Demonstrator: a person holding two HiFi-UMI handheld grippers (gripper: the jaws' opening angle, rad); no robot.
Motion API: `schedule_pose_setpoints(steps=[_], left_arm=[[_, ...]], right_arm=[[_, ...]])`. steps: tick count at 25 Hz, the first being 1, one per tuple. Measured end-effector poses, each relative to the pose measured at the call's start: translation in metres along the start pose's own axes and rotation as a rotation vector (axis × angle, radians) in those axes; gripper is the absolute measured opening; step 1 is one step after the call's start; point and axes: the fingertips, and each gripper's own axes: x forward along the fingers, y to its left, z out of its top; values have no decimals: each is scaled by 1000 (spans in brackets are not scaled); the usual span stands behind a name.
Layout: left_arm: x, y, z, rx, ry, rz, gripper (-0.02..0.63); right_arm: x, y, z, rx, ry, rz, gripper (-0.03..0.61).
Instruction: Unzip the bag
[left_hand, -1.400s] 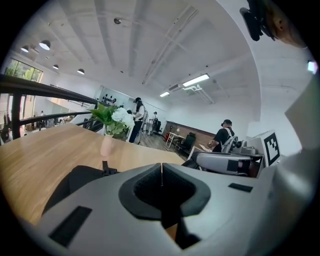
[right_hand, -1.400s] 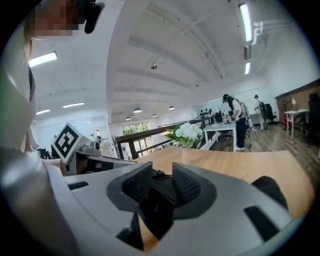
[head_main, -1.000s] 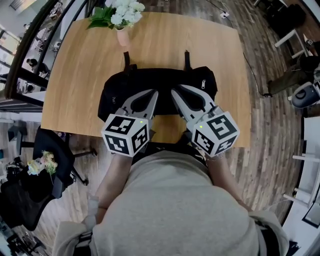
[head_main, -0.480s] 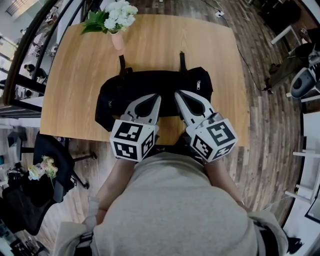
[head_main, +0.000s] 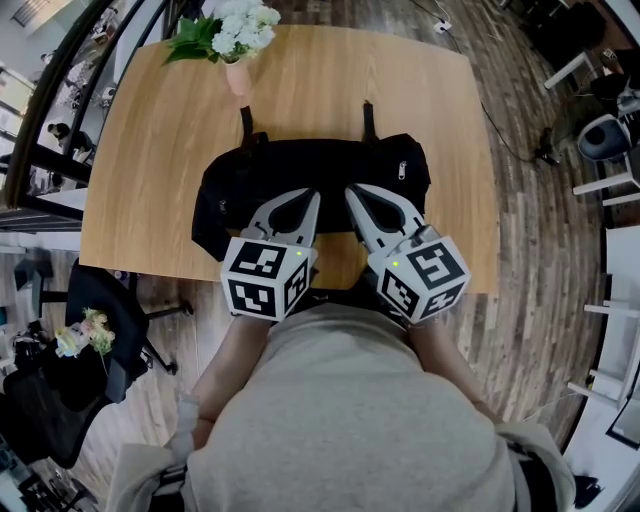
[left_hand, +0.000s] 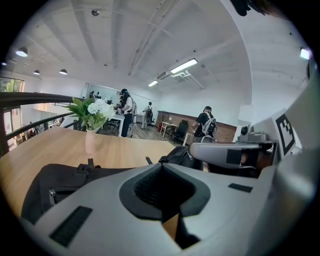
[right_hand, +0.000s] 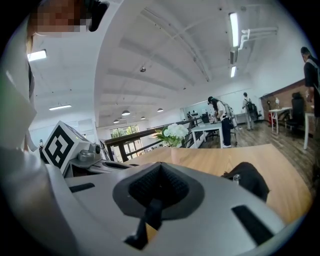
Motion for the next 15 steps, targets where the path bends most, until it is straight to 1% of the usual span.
schedule_pose_setpoints(steps=[3,7,15], left_arm=[[0,3,-2,-8,5,1,19],[1,7,-1,-42,4,-5,19],[-2,15,-1,-56,2,7,18]], right_arm=[[3,1,-3,0,18,1,6],[8,3,-2,5,26,12,6],[15,7,-3,5,43,26,6]])
